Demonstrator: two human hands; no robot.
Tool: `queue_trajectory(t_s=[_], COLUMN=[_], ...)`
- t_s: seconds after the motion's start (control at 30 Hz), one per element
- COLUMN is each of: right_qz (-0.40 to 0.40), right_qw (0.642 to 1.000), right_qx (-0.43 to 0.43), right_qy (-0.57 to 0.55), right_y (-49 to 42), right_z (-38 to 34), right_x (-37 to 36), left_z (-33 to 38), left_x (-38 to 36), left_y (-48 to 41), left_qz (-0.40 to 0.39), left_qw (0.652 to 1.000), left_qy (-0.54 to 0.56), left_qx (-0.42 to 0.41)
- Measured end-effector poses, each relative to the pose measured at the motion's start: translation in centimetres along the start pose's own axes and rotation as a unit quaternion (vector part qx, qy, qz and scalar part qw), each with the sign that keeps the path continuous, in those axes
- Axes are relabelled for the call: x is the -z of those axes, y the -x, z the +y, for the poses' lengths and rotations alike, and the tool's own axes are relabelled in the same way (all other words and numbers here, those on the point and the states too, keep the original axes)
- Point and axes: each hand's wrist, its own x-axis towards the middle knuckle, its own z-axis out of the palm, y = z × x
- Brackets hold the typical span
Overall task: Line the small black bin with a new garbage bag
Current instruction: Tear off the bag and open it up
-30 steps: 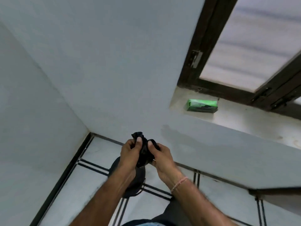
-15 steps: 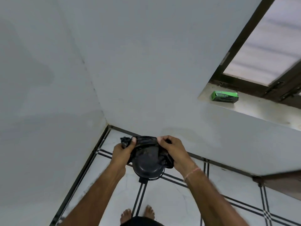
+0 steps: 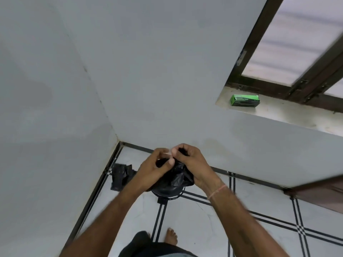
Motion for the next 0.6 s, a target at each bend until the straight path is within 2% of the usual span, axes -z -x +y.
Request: queue_trajectory(t_s=[0.03,0.07,0.23,0.3,0.37,0.4,0.5,0.6], right_qz=[-0.006,-0.001,0.110,0.093,0.053,0.064,0.189,0.211], right_qw=[1.000,1.000,0.993,0.994,0.997,0.997,0.981,0.977], right_qx=[-0.004,-0.006,-0.022,-0.036,-0.033,-0.027,-0.001,0.022], right_qy=[-0.013,-0.024,-0.030,-0.039,-0.036,-0.037,-0.046,0.028], right_y=[-0.2,-0.3,-0.4,0.5,1.2,1.2,0.6,0.5], right_z=[-0.4,-0.7,0.5,1.7,2.7,3.1,3.4,2.8], right_x=[-0.3,-0.3,0.5,0.1,-0.8,-1.2,-2.2,-2.4], left_z=[0.3,0.5,-0.1,0.0,0.3,0.4,0.1,0.3], left_x=[-0.3,-0.5,-0.8,-0.7,-0.6,-0.5,0.2,0.7], left_y=[-0.1,-0.1,0.0,-0.2,0.0,0.0,0.5,1.0], left_qz=[-0.023,-0.013,0.152,0.180,0.183,0.176,0.130,0.087], left_qw=[0.999,0.999,0.984,0.980,0.978,0.978,0.981,0.982], left_qy=[0.030,0.051,0.077,0.077,0.097,0.112,0.142,0.161], left_qx=[-0.005,-0.011,-0.046,-0.031,-0.019,-0.011,0.013,0.038])
